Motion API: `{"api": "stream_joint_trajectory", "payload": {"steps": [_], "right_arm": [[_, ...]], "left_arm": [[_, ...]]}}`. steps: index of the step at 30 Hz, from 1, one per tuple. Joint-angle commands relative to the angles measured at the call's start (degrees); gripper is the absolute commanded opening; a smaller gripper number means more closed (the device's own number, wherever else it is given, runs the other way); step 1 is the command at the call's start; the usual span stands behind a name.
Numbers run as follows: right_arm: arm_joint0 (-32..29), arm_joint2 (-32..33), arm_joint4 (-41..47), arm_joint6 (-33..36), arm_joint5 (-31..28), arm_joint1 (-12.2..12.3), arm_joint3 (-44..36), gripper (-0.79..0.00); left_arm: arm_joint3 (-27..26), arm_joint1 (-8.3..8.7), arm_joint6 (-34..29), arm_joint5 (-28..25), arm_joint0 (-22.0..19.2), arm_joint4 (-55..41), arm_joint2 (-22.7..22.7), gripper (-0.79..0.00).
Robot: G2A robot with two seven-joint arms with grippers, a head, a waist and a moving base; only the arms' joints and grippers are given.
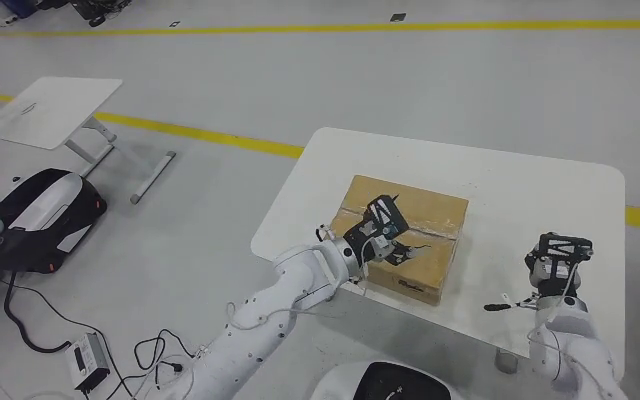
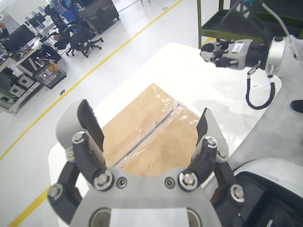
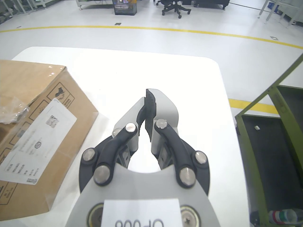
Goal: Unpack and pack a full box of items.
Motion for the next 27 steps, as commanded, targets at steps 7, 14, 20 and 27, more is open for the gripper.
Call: {"api": "stream_joint_trajectory", "payload": {"steps": [7, 14, 20, 27], "right_arm": [[-2.54, 2.12, 1.56, 0.75, -0.21, 0.00, -2.63, -0.785], [-2.86, 2.66, 0.74, 0.36, -0.90, -0.04, -4.00, -0.785], [-3.45, 2.34, 0.02, 0.34, -1.08, -0.19, -4.94, -0.785], [-3.69, 1.97, -0.72, 0.58, -1.62, -0.34, -5.35, -0.785]], "left_arm": [[6.88, -1.66, -5.77, 3.26, -4.80, -2.58, 6.13, 0.000], [7.29, -1.77, -5.72, 3.39, -5.21, -2.41, 6.48, 0.000], [7.29, -1.77, -5.72, 3.39, -5.21, -2.41, 6.48, 0.000], [9.71, -2.81, -4.47, 5.68, -6.90, -3.30, 9.54, 0.000]]}}
